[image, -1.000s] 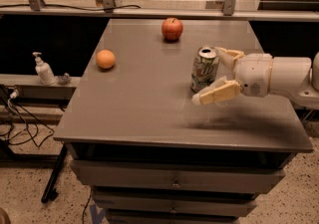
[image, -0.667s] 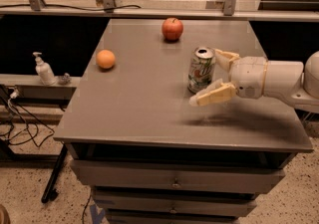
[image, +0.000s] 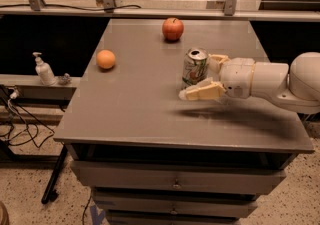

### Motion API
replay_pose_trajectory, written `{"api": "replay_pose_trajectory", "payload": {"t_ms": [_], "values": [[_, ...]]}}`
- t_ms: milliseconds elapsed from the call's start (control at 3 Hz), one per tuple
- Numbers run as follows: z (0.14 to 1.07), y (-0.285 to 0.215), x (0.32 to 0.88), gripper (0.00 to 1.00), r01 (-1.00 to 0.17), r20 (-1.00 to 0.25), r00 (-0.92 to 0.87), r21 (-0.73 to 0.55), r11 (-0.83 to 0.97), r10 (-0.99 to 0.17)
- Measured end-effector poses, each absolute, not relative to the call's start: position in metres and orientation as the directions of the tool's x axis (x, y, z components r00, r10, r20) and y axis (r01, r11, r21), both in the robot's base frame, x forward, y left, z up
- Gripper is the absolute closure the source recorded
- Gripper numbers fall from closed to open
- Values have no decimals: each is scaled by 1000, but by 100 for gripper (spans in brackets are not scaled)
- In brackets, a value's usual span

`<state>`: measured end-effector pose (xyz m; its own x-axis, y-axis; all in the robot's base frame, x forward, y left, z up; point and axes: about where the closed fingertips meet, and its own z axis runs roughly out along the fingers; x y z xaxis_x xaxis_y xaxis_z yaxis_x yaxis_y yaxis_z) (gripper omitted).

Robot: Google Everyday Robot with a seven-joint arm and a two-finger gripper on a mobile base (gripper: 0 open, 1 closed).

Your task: Move 7up can near apple

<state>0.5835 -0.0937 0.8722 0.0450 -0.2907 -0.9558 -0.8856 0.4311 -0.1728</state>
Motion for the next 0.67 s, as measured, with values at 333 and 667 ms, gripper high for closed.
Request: {"api": "replay_pose_trajectory", "payload": {"t_ms": [333,667], "values": [[872,-91,595,41,-872,-959,31,-163,462,-280],[875,-94,602,63,-861,-960,28,-165,480,-279]]}}
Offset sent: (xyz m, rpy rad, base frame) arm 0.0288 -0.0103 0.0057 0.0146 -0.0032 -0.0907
